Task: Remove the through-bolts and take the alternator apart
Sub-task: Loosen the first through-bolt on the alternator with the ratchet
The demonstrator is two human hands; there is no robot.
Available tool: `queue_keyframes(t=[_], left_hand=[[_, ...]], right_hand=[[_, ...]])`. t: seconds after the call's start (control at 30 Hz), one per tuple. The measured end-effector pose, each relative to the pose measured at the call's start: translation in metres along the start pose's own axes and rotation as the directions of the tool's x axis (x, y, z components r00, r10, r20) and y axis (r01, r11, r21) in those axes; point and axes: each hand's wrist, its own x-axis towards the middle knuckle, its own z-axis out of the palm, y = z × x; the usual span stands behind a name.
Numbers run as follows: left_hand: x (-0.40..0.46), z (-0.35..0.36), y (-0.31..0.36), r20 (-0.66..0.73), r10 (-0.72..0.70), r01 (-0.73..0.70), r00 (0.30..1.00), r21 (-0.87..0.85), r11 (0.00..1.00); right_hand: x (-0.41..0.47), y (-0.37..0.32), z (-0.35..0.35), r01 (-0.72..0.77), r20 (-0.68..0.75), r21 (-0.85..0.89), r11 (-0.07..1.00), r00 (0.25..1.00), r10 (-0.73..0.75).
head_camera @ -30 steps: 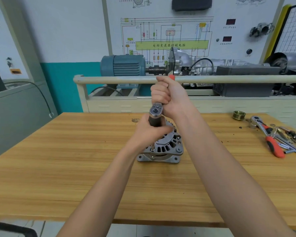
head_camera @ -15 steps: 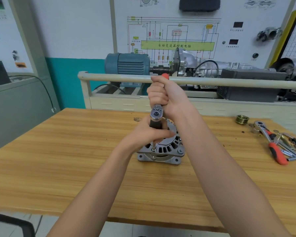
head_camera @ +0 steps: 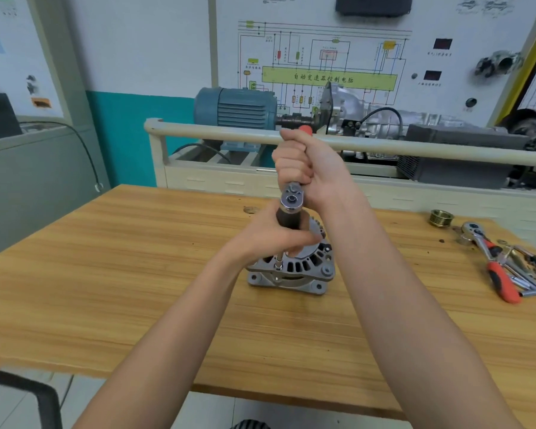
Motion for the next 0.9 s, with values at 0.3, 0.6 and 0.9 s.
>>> queue_keyframes(t=[0.3, 0.6, 0.9], left_hand=[[0.012, 0.025, -0.006, -0.544, -0.132, 0.011, 0.829, -0.220, 0.975], [0.006, 0.010, 0.002, -0.292, -0.147, 0.100, 0.945, -0.168, 0.981], [-0.003, -0.007, 0.000, 0.019, 0.013, -0.011, 1.000, -0.060, 0.998]], right_hand=[[-0.001, 0.011, 0.002, 0.389, -0.206, 0.088, 0.917, 0.908, -0.366], [0.005, 0.007, 0.006, 0.221, -0.133, 0.059, 0.974, 0.968, -0.212], [0.000, 0.004, 0.003, 0.103, -0.056, 0.020, 0.995, 0.993, -0.101]])
